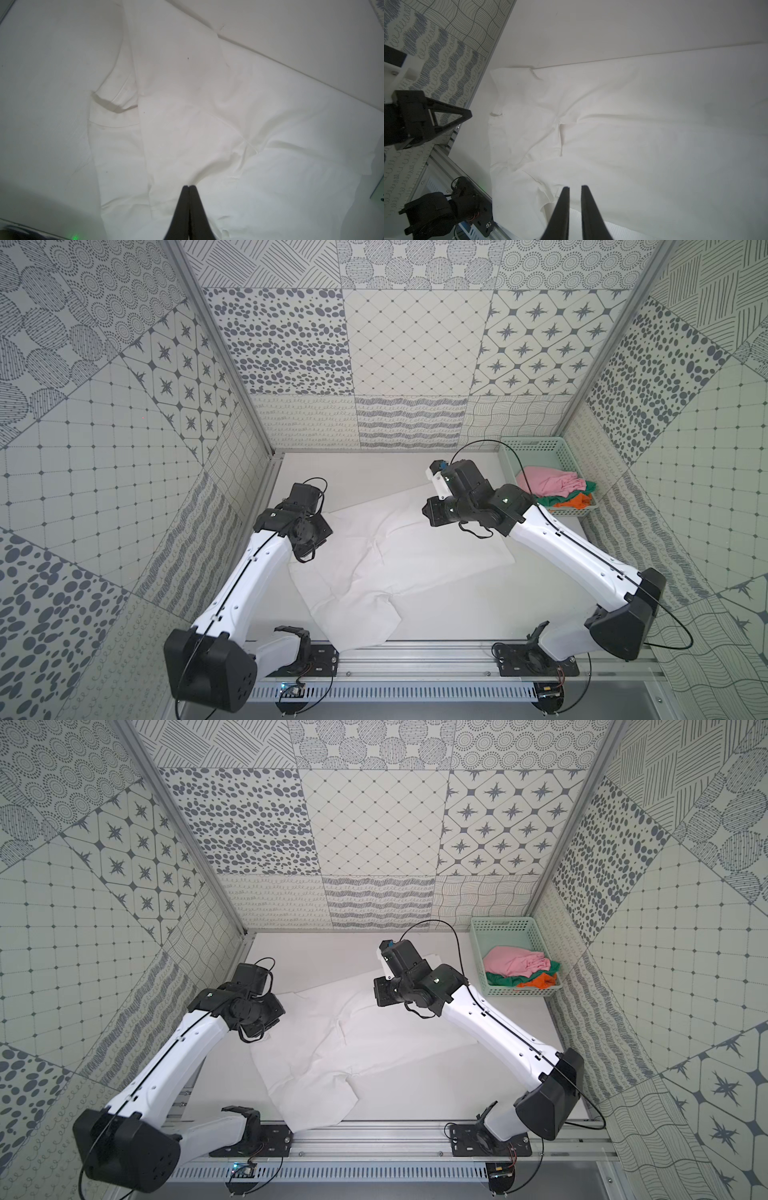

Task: Fold and stack t-shirts
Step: Adjust the T-shirt at the center of the board.

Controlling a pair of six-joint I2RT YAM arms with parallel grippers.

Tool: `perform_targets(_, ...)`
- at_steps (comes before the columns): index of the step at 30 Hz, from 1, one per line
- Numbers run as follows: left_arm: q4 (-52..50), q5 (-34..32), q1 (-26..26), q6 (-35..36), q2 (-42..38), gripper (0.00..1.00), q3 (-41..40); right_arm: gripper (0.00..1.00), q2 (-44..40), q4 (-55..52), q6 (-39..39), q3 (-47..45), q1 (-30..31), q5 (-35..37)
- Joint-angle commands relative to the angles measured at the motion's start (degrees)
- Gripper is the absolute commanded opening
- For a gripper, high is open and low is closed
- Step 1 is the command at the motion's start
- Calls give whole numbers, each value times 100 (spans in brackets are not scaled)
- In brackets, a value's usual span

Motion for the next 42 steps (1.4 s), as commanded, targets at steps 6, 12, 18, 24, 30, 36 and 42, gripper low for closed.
perform_targets(6, -105, -804, -47, -826, 2295, 0, 1249, 14, 151, 43, 733, -46, 26, -34)
perform_targets(12, -747, -1134, -143, -1440, 2817, 0, 1317, 14, 152, -348, 382, 92, -17, 37)
perform_targets(18, -1225, -1183, -210, -2463, 3054, 0, 1150, 14, -137, -542, 289, -112, -28, 255)
perform_targets(24, -1247, -812, -247, -3080, 3538, 0, 1354, 14, -176, -758, 160, 9, -67, 390)
perform_targets(30, -1221, -468, -308, -3202, 4250, 0, 2043, 14, -156, -973, 164, 190, -69, 563)
perform_targets(36, -1391, -433, -227, -3177, 4962, 0, 2904, 14, -170, -1130, 410, 263, -56, 764)
perform_targets(42, -1488, -194, 113, -3342, 5466, 0, 3474, 14, -327, -1365, 725, 265, 9, 953)
